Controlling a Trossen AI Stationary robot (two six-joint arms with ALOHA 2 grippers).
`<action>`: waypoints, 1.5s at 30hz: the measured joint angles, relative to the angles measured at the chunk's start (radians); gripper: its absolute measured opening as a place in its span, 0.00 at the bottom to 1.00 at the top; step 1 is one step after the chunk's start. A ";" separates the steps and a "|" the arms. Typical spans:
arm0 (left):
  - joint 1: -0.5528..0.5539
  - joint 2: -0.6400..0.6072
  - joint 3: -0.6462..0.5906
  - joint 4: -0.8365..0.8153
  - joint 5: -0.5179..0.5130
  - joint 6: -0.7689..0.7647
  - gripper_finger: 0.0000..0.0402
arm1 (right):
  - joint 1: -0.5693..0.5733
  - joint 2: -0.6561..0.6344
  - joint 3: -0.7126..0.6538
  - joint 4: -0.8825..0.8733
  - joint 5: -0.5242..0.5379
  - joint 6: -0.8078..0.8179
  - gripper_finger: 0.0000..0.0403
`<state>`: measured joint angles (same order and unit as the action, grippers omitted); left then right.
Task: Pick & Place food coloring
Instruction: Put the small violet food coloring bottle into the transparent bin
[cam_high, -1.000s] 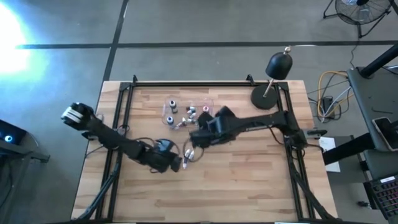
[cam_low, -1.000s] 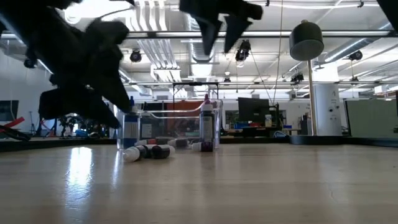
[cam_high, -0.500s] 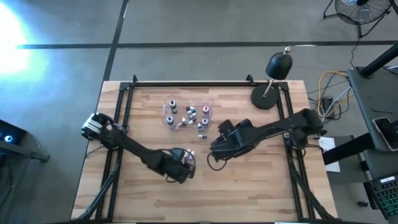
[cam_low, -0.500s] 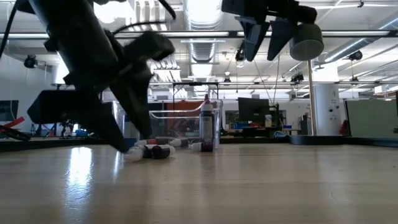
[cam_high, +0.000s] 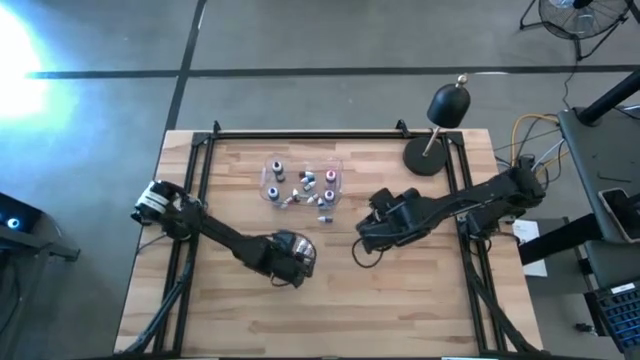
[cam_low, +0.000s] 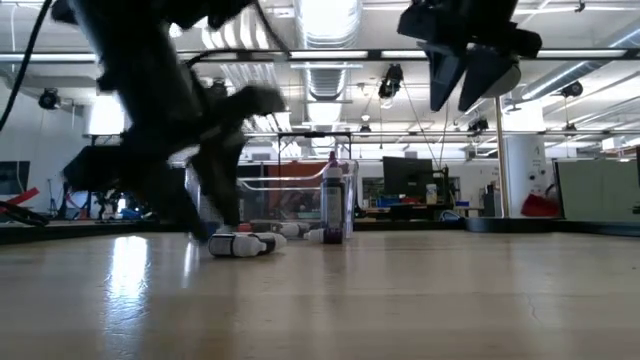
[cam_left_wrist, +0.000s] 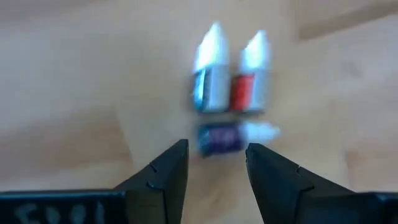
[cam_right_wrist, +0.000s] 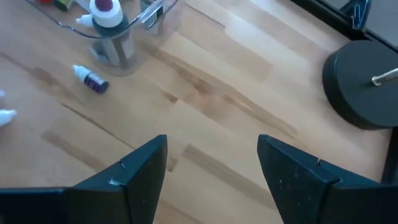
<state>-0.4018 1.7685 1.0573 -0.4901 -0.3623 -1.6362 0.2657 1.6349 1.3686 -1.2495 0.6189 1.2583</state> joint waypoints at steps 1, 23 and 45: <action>0.003 -0.019 0.014 -0.008 -0.005 0.042 0.35 | 0.000 -0.010 -0.011 0.006 -0.007 -0.020 0.60; 0.082 0.004 0.045 0.083 0.211 1.568 0.35 | -0.004 -0.066 -0.130 0.165 -0.070 -0.182 0.60; 0.130 0.035 0.011 0.088 0.249 1.549 0.35 | -0.004 -0.064 -0.148 0.166 -0.043 -0.176 0.60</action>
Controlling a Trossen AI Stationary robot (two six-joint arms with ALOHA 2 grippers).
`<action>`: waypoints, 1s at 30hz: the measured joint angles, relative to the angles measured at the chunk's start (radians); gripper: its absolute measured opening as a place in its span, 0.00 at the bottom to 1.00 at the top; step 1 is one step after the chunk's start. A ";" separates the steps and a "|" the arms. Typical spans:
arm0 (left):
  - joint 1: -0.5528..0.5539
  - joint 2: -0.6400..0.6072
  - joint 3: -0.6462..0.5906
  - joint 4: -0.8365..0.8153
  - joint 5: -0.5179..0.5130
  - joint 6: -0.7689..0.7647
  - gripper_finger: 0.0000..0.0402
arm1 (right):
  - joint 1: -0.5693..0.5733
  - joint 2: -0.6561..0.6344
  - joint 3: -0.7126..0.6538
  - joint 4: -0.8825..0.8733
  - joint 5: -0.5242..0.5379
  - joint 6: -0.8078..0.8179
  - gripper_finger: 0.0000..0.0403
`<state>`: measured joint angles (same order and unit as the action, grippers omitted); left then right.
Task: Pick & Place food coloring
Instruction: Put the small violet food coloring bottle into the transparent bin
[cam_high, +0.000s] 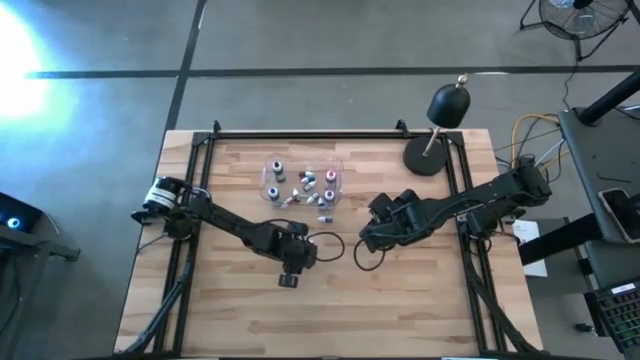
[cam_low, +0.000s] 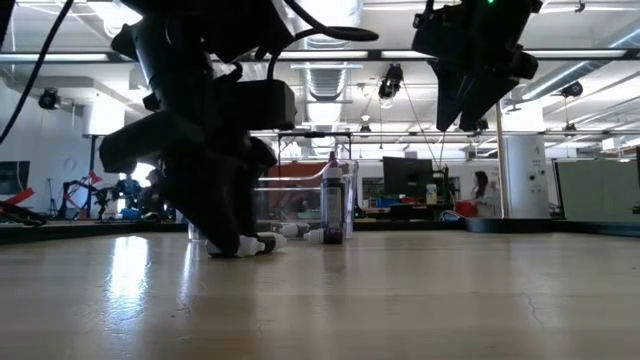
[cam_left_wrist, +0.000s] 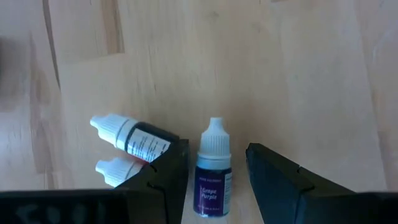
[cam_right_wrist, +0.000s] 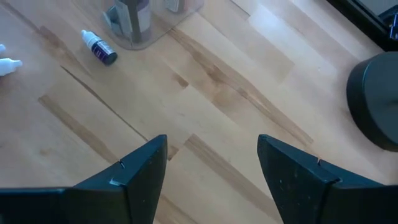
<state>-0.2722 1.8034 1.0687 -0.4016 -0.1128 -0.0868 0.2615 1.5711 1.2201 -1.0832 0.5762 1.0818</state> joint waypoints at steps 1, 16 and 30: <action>0.000 0.000 -0.003 0.001 0.000 0.000 0.35 | 0.000 0.000 0.000 0.000 0.000 0.000 0.60; 0.000 0.000 -0.018 0.051 -0.003 -0.020 0.24 | 0.000 0.001 -0.014 0.003 0.002 0.044 0.60; 0.002 -0.001 -0.025 0.060 -0.008 -0.080 0.21 | 0.000 0.001 -0.014 0.016 0.002 0.051 0.60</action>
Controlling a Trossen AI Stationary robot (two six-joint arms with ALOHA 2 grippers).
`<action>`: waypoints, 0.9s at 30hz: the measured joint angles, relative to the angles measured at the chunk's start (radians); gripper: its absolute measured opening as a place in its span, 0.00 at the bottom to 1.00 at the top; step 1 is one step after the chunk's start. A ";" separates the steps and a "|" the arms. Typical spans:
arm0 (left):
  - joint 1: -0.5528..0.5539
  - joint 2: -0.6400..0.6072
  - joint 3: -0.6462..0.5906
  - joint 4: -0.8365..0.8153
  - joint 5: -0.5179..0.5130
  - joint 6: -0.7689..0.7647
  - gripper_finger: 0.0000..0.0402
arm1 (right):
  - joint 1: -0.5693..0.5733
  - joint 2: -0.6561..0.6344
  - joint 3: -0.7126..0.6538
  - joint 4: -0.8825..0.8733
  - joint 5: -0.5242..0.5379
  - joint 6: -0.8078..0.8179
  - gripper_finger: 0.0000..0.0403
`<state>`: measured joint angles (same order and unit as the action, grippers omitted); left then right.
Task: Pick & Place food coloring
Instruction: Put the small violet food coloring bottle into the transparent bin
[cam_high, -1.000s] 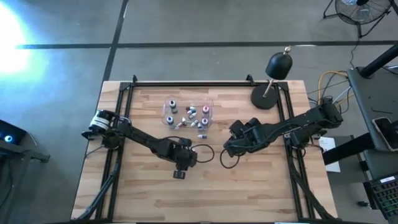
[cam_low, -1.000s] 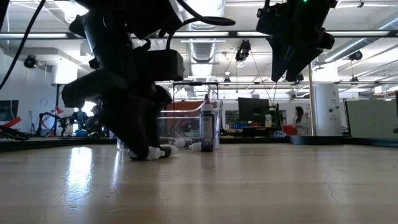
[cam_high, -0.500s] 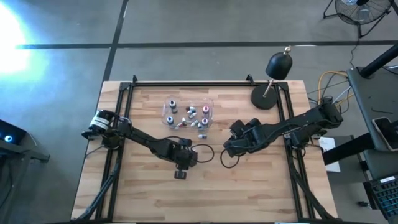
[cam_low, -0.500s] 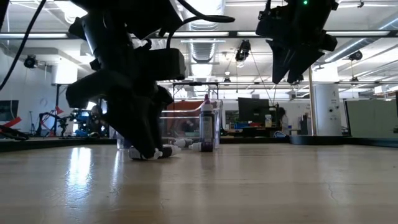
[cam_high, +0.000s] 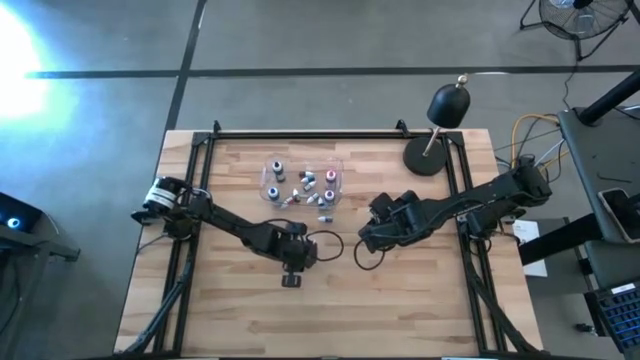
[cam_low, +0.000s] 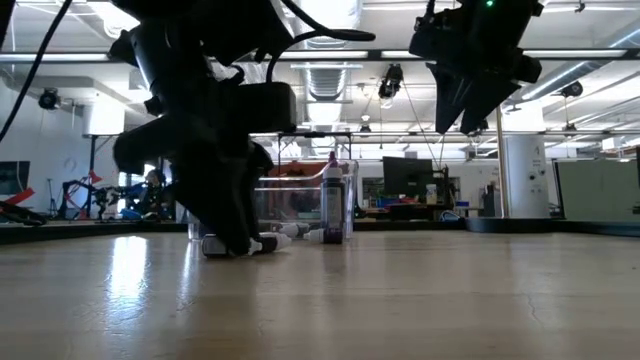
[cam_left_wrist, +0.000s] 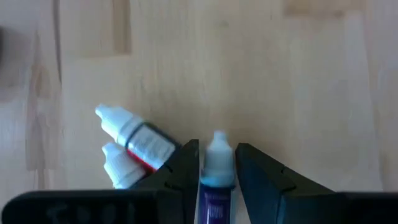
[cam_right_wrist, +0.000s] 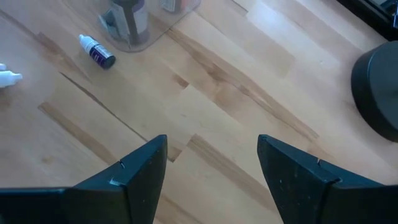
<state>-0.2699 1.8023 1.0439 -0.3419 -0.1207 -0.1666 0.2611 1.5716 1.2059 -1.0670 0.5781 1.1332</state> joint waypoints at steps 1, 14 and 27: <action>0.000 -0.001 0.006 0.000 0.000 -0.016 0.21 | 0.000 -0.002 0.001 0.000 0.000 0.007 0.60; -0.002 -0.086 0.049 -0.103 0.010 -0.131 0.14 | 0.000 -0.117 0.011 0.002 0.059 -0.014 0.56; -0.002 -0.083 0.029 -0.096 0.002 -0.046 0.26 | -0.014 -0.086 0.001 0.011 0.053 0.031 0.56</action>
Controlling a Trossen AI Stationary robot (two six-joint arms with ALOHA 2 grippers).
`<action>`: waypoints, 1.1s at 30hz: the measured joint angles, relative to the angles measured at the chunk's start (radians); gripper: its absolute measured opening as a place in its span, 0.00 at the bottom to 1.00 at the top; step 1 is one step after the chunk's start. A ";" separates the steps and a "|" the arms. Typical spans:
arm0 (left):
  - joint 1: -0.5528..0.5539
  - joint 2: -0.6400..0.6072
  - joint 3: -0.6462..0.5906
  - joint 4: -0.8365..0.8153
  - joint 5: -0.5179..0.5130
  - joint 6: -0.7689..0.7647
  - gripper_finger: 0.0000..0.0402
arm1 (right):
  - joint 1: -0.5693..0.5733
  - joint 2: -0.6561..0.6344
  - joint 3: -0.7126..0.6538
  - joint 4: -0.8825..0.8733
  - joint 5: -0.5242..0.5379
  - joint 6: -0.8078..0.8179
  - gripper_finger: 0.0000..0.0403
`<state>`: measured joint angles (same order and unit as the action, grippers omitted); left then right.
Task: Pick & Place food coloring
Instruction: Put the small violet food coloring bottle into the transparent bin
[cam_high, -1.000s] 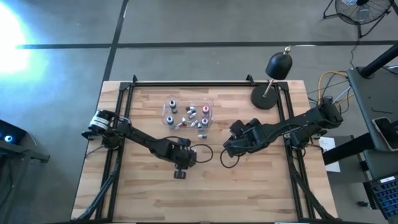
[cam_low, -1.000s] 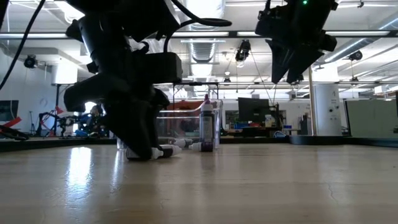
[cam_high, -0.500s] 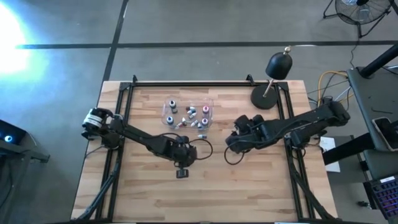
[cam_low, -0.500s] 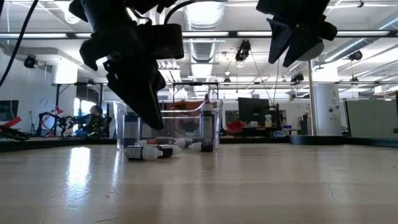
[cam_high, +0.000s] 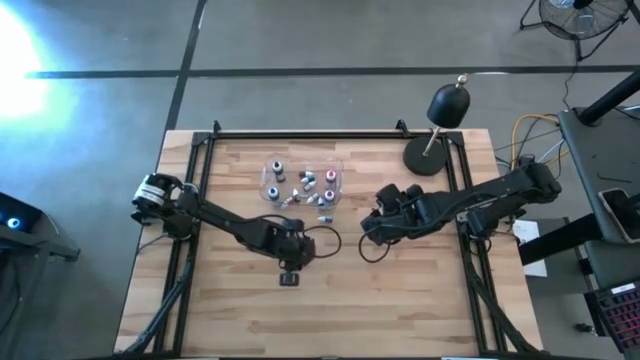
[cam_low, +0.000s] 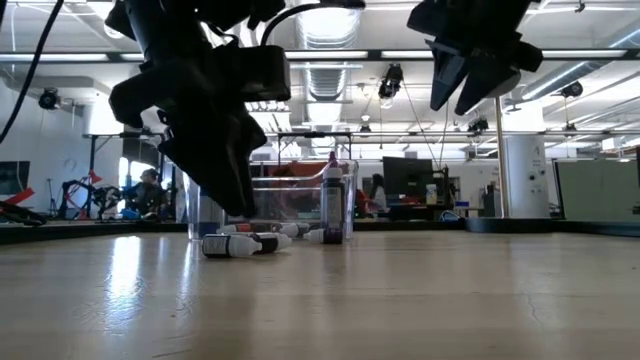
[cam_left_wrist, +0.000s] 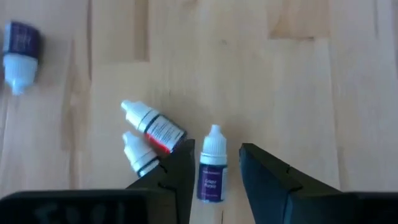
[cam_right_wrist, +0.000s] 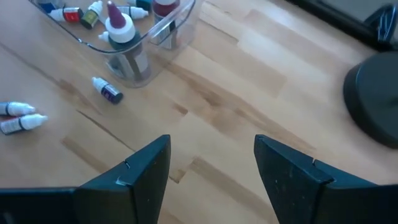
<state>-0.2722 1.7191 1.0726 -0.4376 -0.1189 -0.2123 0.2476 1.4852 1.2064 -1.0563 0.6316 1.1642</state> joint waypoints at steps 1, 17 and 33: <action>0.000 0.000 -0.006 0.015 0.002 0.016 0.27 | 0.000 0.002 0.000 -0.001 -0.002 0.014 0.56; 0.003 0.000 -0.134 0.204 0.029 0.022 0.27 | 0.000 0.005 -0.019 0.000 0.006 0.085 0.56; 0.003 0.039 -0.148 0.249 0.025 0.022 0.27 | 0.000 0.005 -0.040 -0.001 0.007 0.120 0.56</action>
<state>-0.2691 1.7580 0.9242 -0.1885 -0.0939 -0.1899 0.2478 1.4900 1.1667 -1.0573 0.6384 1.2839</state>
